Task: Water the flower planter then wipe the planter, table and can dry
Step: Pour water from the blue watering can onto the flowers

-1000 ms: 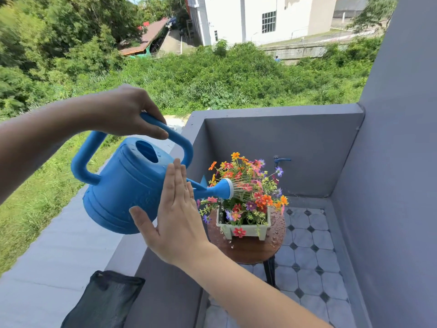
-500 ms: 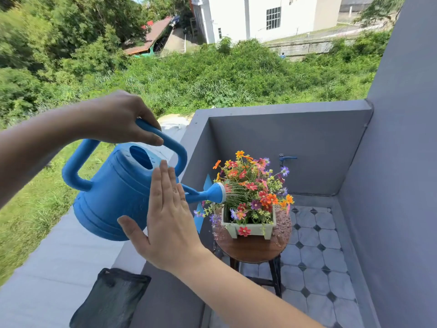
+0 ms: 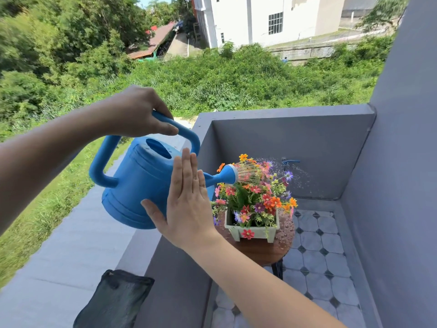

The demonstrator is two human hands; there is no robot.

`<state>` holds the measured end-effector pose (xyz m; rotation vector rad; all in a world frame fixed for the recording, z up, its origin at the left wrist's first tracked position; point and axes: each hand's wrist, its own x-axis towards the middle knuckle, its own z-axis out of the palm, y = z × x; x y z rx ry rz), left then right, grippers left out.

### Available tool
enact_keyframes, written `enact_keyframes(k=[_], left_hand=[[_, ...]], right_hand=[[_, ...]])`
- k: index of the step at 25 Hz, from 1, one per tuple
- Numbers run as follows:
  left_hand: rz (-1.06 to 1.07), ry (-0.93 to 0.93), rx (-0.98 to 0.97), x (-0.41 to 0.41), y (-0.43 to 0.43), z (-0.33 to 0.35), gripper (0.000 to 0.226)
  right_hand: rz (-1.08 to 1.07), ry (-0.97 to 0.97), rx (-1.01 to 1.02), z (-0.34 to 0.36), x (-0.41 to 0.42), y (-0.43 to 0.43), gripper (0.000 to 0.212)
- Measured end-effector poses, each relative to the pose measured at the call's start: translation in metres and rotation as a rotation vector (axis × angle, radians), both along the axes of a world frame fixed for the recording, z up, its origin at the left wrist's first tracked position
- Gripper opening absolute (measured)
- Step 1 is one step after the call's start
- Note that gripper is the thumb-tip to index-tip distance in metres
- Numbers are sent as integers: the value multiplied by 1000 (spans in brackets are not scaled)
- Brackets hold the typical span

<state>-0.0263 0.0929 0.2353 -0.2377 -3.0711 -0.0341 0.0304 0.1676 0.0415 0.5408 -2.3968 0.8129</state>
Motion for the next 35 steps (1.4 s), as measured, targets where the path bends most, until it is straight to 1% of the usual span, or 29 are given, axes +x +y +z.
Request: enact_keyframes(k=[2,7,10,11,16,19,21,23,25,30,35], left_hand=[[11,-3,-13,-1,-2,-1,33],[51,-54,-67,2,-10,-5,33],[65,-98,-60,7,-8,-5,31],[62,-104,-56,7,-5,-5,30],[38,-121,-16,6,5,-4,28],[49,-86,20,4,4,1,32],[71,-31,38,3,3,7,33],[99,13,50,1,0,11,32],[122,19,39,1,-4,14,33],[145,-21,-38,6,-7,13,33],[104,-138,-60,15,-2,7,29]], right_hand=[[-20,7,21,0,-2,-3,90],[56,-42,13,-5,9,-11,89],[202,-123,-41,-4,19,-7,89],[219,-133,-60,-3,21,-5,90],[174,-101,-77,-1,24,9,91],[172,-105,-84,7,14,12,87],[163,-96,-97,13,5,11,86],[184,-96,-112,19,-1,10,85],[214,-111,-120,23,-3,8,84],[284,-164,-157,21,12,-1,82],[280,-129,-250,8,35,1,81]])
